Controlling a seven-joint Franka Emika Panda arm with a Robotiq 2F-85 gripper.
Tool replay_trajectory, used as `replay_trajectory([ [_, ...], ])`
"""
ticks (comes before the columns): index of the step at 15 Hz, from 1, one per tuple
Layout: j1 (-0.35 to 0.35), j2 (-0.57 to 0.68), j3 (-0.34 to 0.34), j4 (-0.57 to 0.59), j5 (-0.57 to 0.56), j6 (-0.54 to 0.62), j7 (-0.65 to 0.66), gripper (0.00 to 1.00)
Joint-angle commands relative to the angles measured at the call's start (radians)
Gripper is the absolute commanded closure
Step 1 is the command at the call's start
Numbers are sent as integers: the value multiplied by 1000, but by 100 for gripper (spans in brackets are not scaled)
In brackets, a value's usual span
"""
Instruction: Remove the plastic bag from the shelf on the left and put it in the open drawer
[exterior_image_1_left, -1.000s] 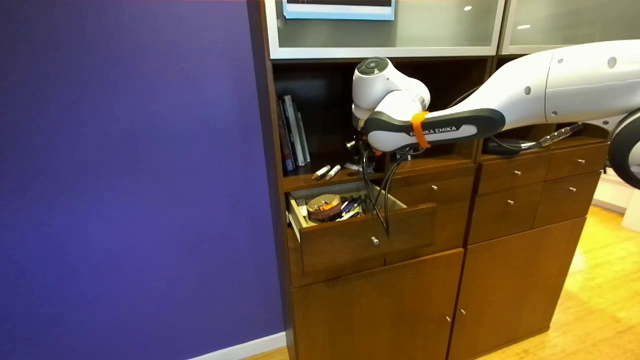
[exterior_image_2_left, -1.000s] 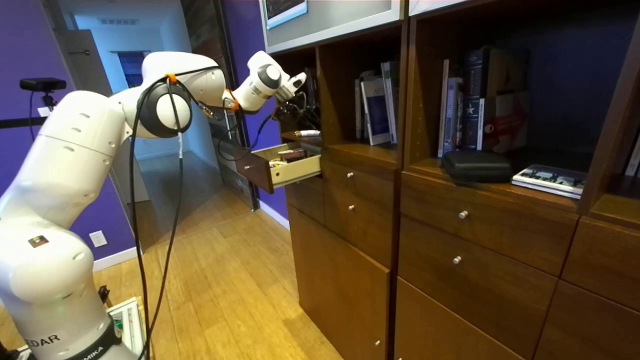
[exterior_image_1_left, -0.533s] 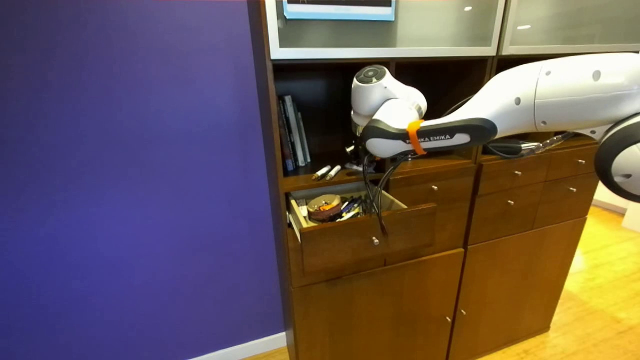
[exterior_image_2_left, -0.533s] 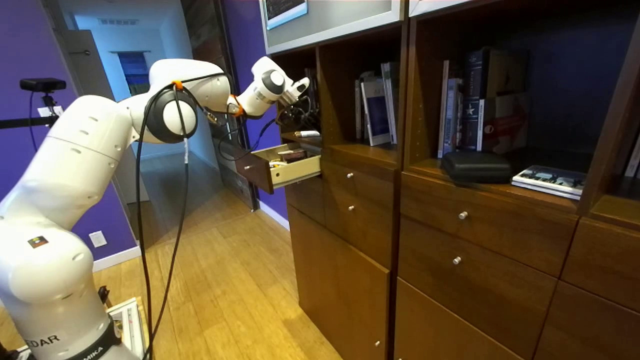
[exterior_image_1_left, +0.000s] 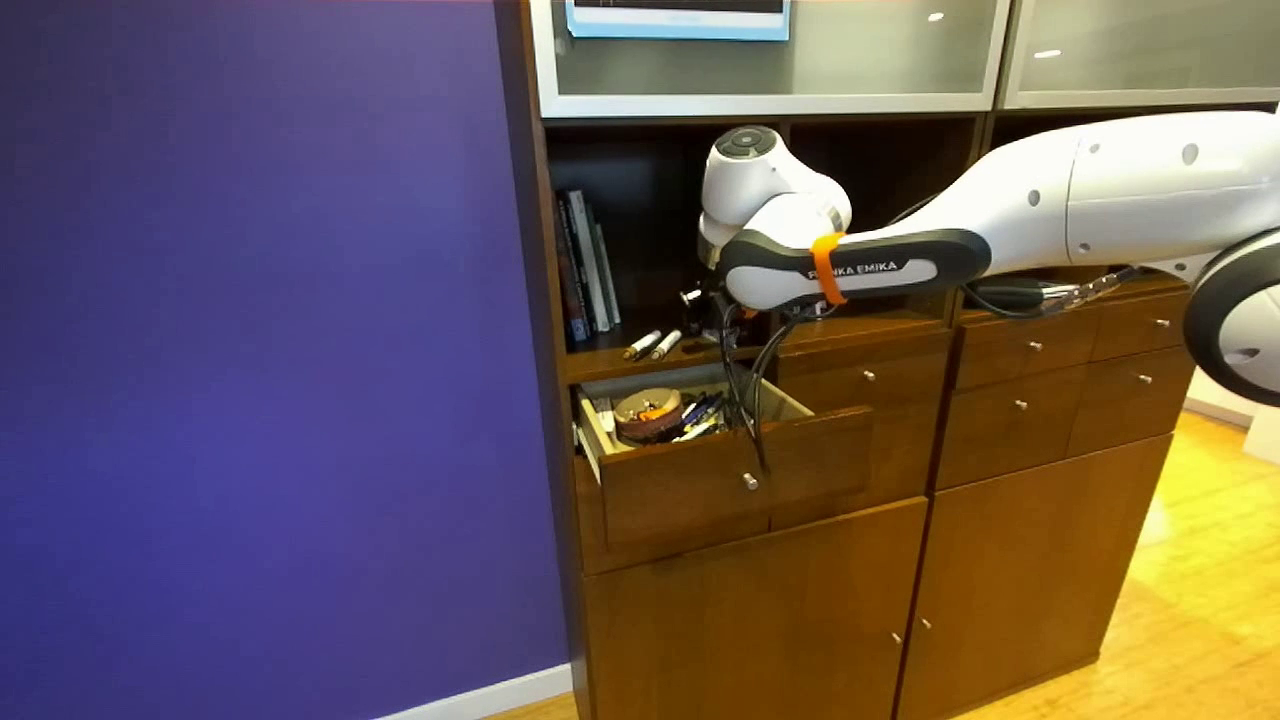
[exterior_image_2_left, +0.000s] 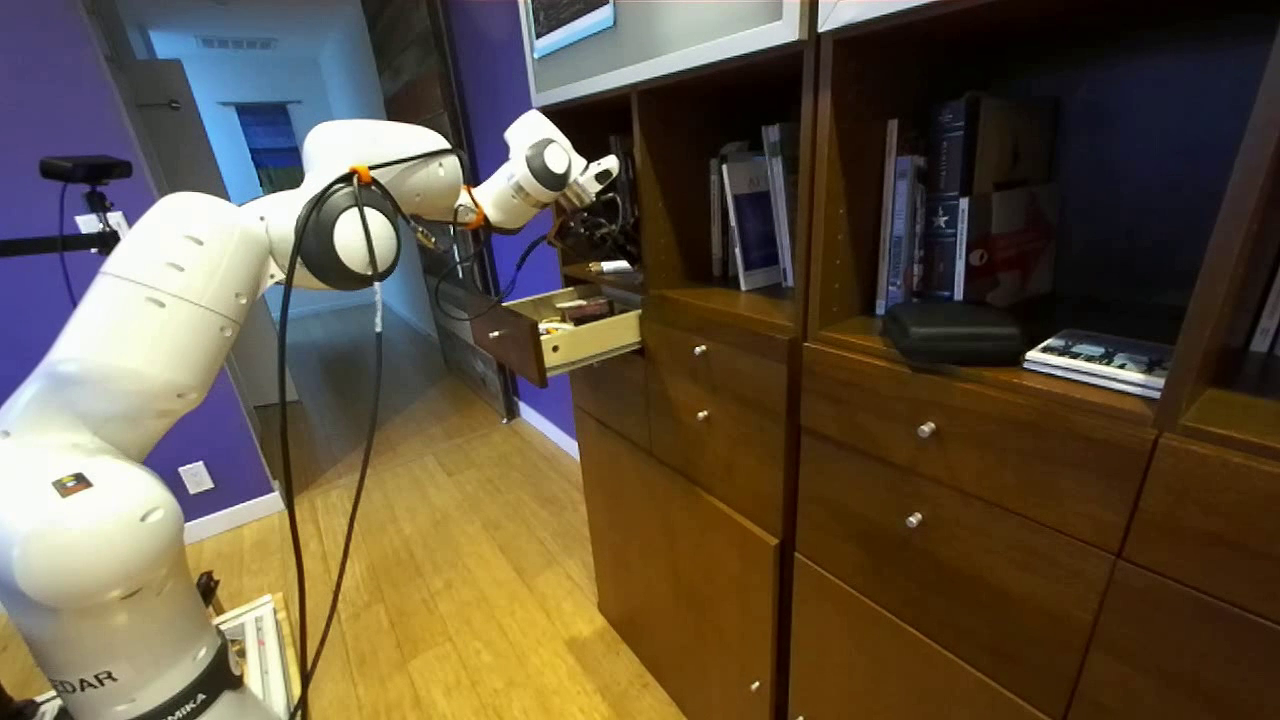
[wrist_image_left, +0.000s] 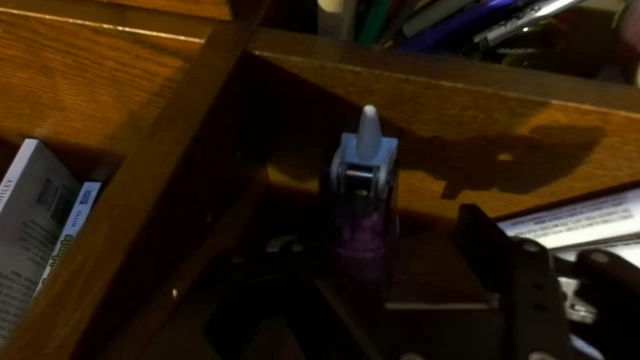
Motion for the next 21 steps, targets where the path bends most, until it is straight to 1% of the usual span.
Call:
replay_trajectory([
  [1, -18, 13, 22, 40, 42, -2, -17, 26],
  [2, -20, 13, 18, 41, 43, 1, -6, 33],
  [4, -23, 14, 1, 42, 39, 8, 43, 35],
  [5, -30, 14, 4, 43, 48, 6, 56, 37],
  [6, -38, 13, 8, 40, 57, 8, 66, 55],
  [8, -49, 9, 16, 34, 72, 18, 78, 66],
  [10, -57, 1, 34, 25, 102, 35, 66, 82],
  [11, -58, -5, 38, 21, 112, 41, 62, 88],
  [14, -67, -51, 79, -23, 169, 20, 34, 88],
  [16, -70, -103, 112, -78, 203, 10, 11, 88],
  [18, -67, -167, 123, -151, 201, 3, 9, 88],
  [21, -79, -281, 144, -296, 199, 9, 14, 88],
])
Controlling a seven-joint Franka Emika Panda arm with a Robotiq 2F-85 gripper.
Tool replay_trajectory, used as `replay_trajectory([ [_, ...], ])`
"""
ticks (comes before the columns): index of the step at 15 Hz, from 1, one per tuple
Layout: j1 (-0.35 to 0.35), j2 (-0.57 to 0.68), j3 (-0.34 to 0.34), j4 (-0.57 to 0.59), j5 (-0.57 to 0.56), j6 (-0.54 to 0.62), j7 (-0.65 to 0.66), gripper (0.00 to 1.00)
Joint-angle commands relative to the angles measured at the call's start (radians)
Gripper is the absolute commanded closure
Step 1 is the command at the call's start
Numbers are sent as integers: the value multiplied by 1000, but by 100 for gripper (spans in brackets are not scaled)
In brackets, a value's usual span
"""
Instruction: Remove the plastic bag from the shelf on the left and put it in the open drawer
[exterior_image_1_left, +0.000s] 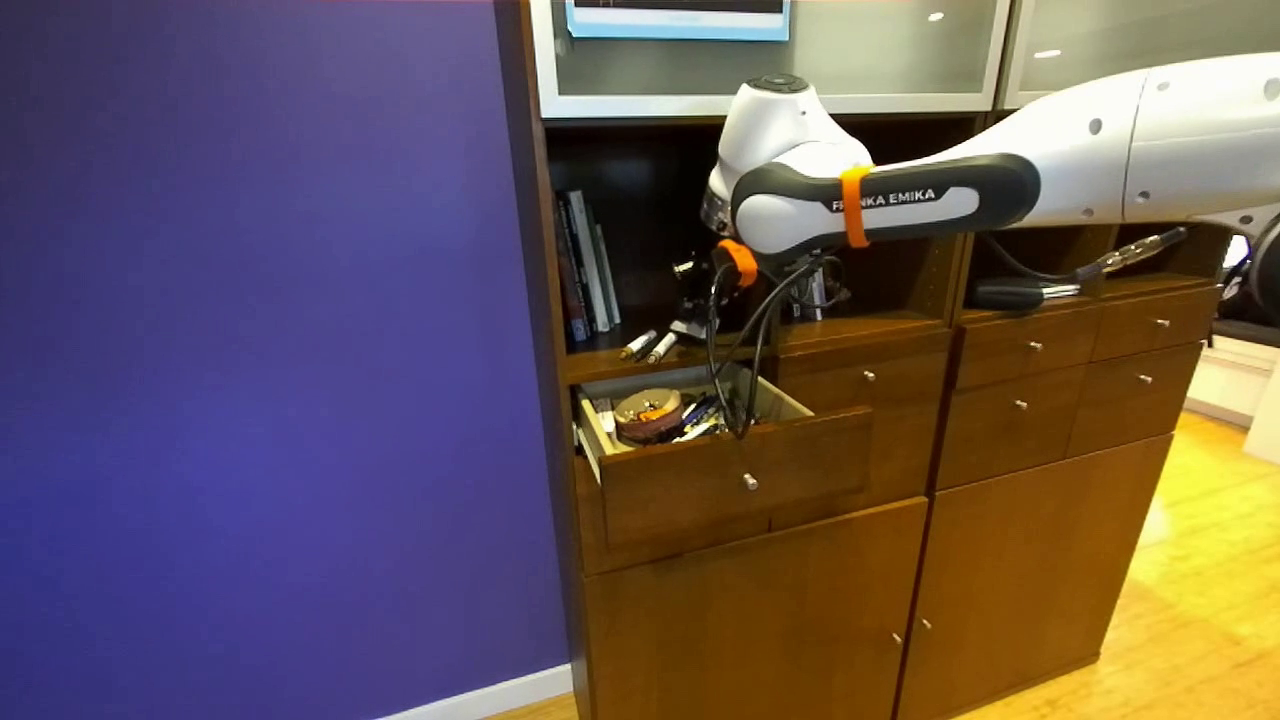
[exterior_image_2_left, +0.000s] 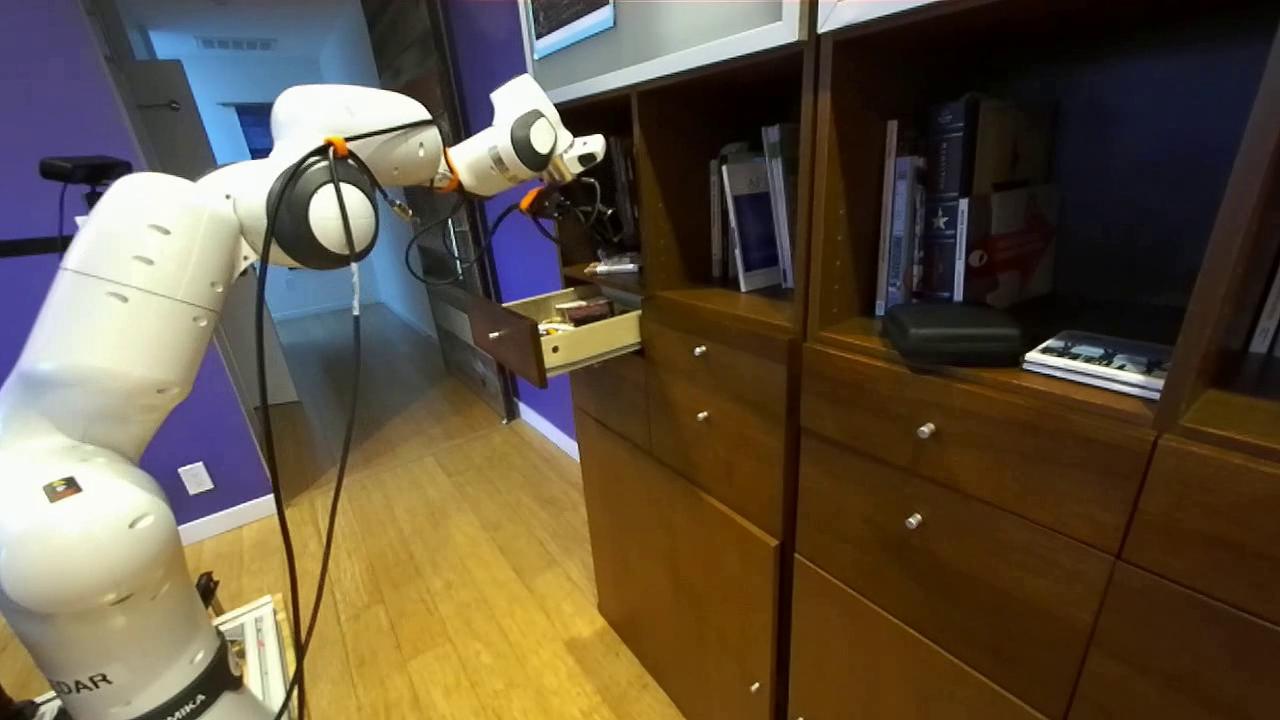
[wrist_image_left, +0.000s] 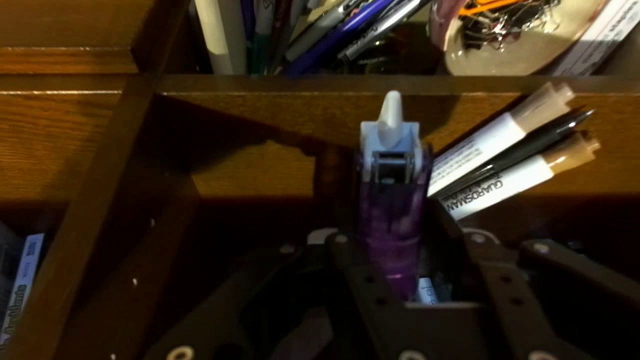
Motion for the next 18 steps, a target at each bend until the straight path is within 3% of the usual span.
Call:
replay_trajectory([
  [1, -25, -189, 31, -239, 24, 2, -23, 88],
  [5, -53, -322, 81, -413, 53, 61, -167, 88],
  [9, -105, -415, 111, -587, 133, 191, -373, 88],
  [10, -44, -329, 76, -443, 84, 110, -294, 88],
  [11, -48, -340, 76, -466, 88, 118, -304, 63],
  [13, -46, -337, 71, -462, 87, 117, -304, 63],
  [14, -44, -334, 71, -461, 87, 117, -303, 88],
  [18, -74, -318, 147, -499, 295, 195, -541, 88],
])
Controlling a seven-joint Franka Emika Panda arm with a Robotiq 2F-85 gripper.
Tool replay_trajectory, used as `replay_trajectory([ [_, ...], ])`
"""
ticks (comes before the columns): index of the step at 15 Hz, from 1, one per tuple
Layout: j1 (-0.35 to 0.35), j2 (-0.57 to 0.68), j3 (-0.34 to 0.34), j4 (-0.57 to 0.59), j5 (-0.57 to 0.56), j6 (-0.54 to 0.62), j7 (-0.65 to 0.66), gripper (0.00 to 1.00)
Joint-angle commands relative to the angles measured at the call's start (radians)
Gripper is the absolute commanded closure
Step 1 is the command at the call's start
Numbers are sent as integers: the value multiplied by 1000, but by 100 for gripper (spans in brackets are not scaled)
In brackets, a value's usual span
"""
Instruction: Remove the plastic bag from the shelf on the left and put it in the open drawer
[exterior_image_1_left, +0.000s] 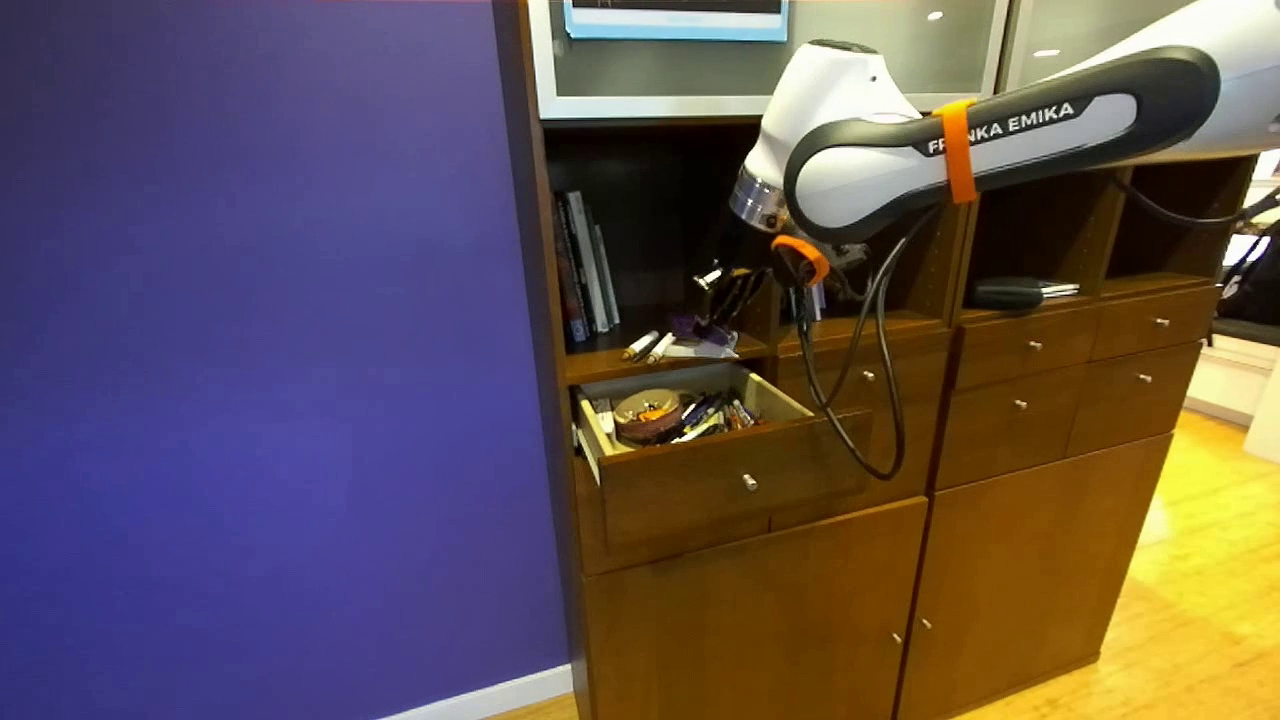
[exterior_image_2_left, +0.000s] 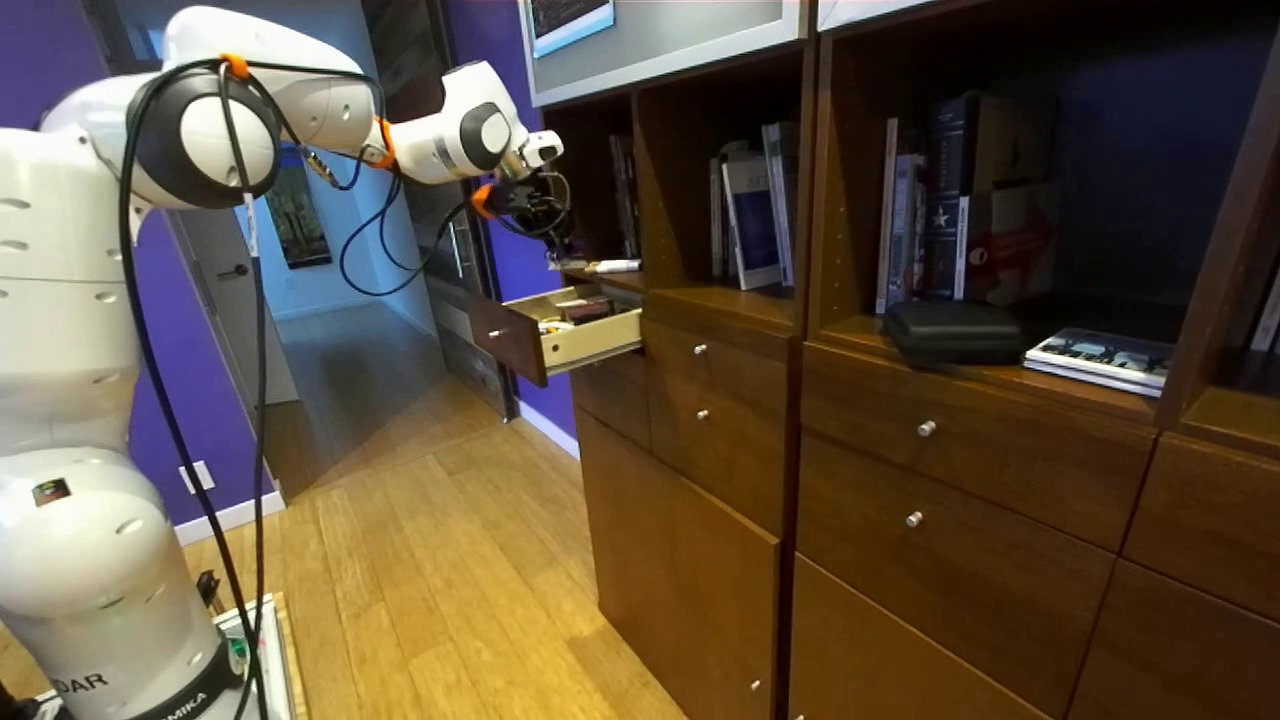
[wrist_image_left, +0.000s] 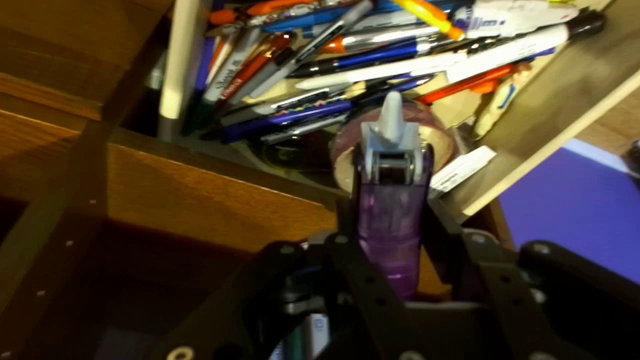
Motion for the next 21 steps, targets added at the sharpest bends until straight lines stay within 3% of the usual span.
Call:
replay_trajectory([
  [1, -22, 9, 57, -35, 170, 70, -201, 88],
  [5, -37, 20, 87, -66, 280, 59, -379, 88],
  [9, -29, 25, 45, -104, 194, 82, -407, 88],
  [21, -35, 79, 35, -128, 160, 112, -487, 88],
])
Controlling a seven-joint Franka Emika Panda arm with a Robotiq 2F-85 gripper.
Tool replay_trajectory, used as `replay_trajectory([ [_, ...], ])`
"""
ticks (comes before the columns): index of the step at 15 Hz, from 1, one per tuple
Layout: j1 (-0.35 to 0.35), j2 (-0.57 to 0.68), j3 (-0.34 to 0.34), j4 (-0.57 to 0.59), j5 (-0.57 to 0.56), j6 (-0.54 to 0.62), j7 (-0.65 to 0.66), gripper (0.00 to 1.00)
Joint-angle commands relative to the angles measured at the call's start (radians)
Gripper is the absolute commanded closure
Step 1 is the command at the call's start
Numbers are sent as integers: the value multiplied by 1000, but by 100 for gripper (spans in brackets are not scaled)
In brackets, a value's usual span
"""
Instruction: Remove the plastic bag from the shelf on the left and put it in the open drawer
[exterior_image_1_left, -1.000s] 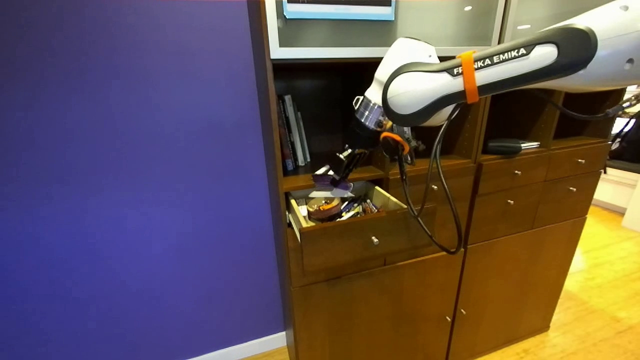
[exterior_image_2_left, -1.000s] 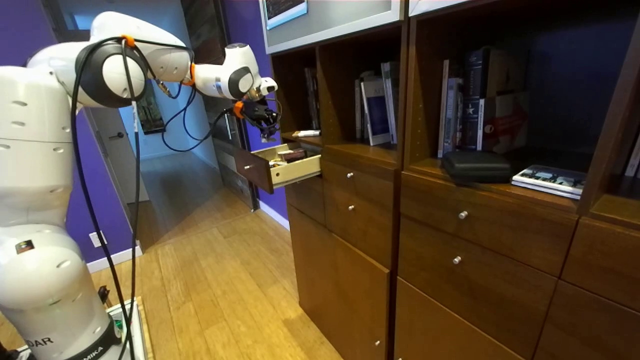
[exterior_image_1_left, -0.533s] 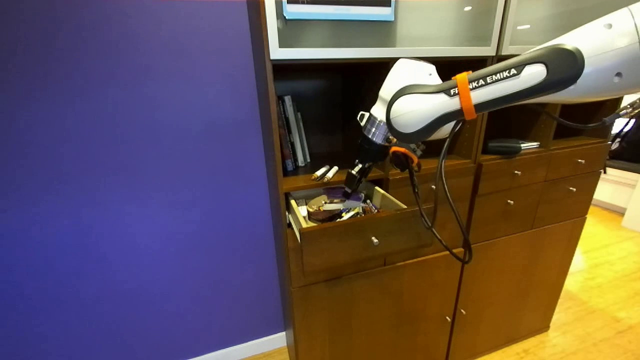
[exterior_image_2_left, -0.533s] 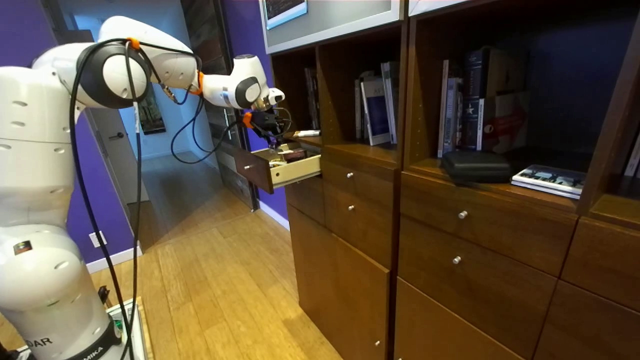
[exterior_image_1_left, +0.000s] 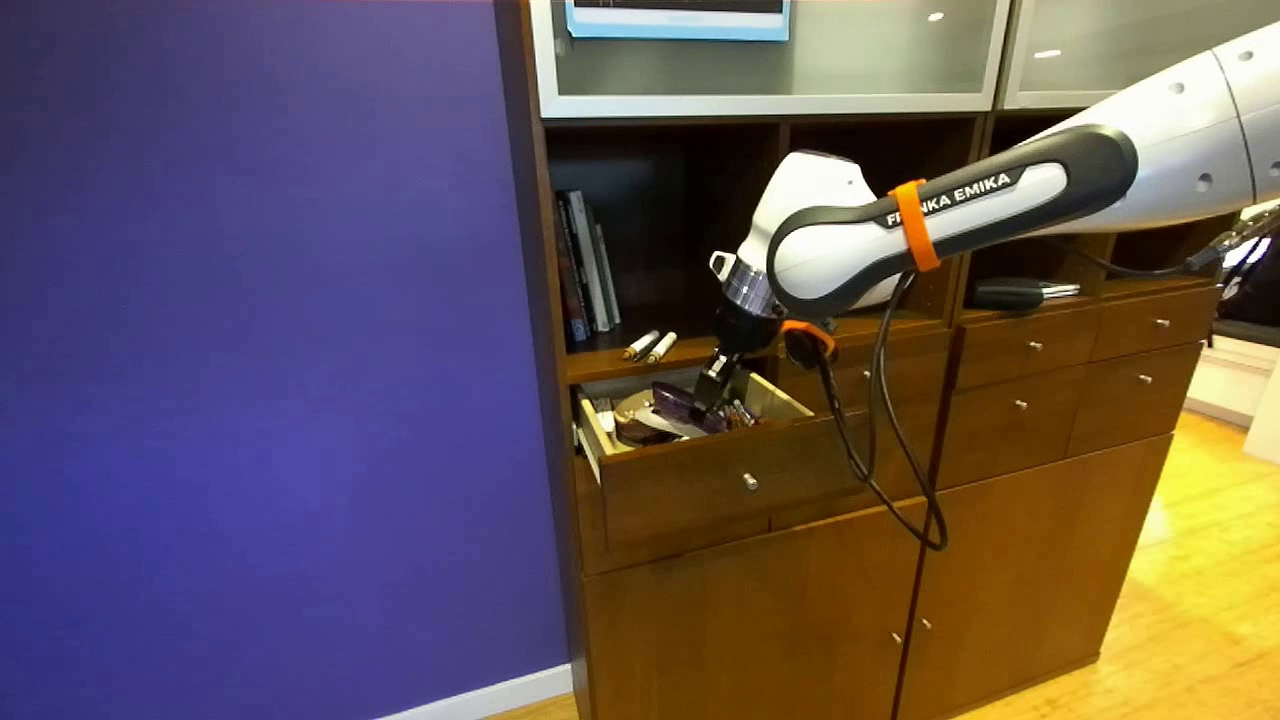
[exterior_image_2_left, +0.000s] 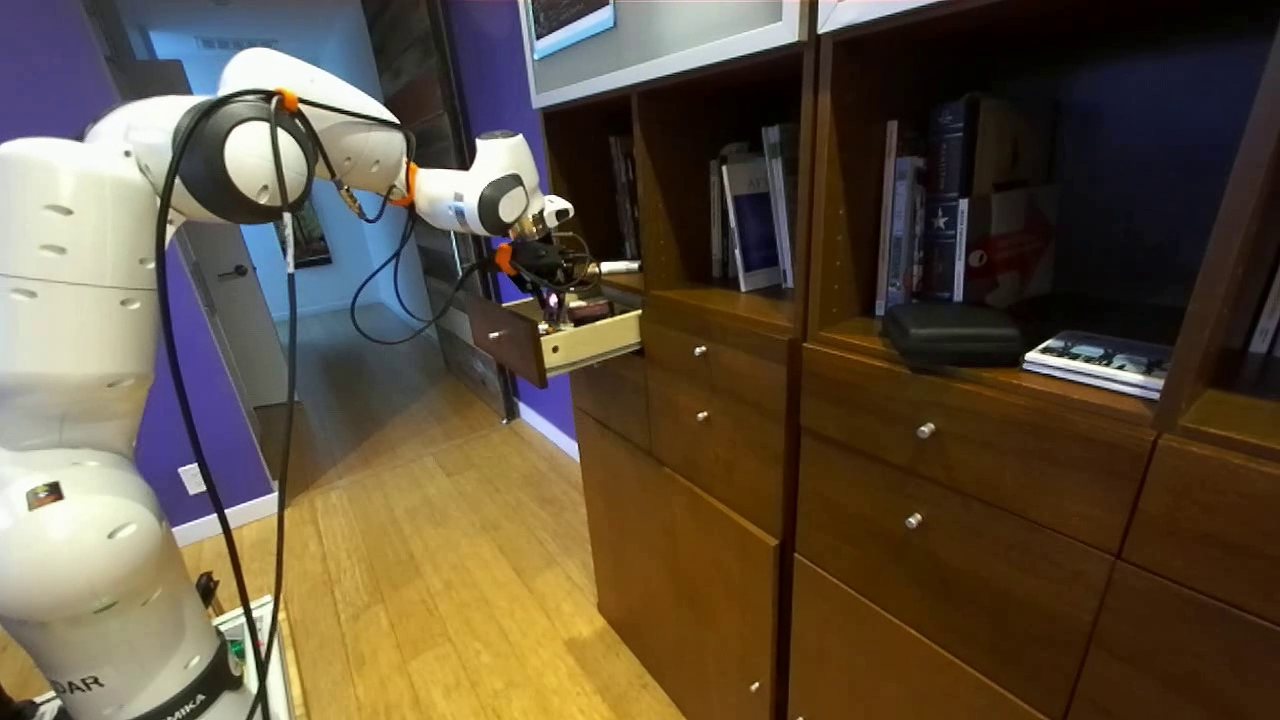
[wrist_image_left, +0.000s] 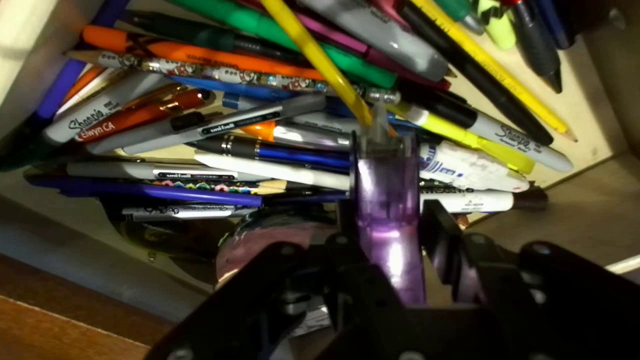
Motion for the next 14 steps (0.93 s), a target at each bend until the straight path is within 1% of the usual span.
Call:
replay_trajectory([
  [1, 1, -10, -11, -18, -32, 21, 37, 88],
  [5, 6, -46, -41, -36, -36, -32, 179, 88],
  [7, 5, -56, -41, -36, -23, -83, 213, 88],
  [8, 3, -59, -35, -34, -19, -104, 204, 88],
  [10, -6, -60, -13, -26, 0, -140, 132, 88],
  [13, 0, -63, -10, -13, -20, -217, 112, 88],
  [14, 3, -64, -14, -11, -32, -232, 123, 88],
])
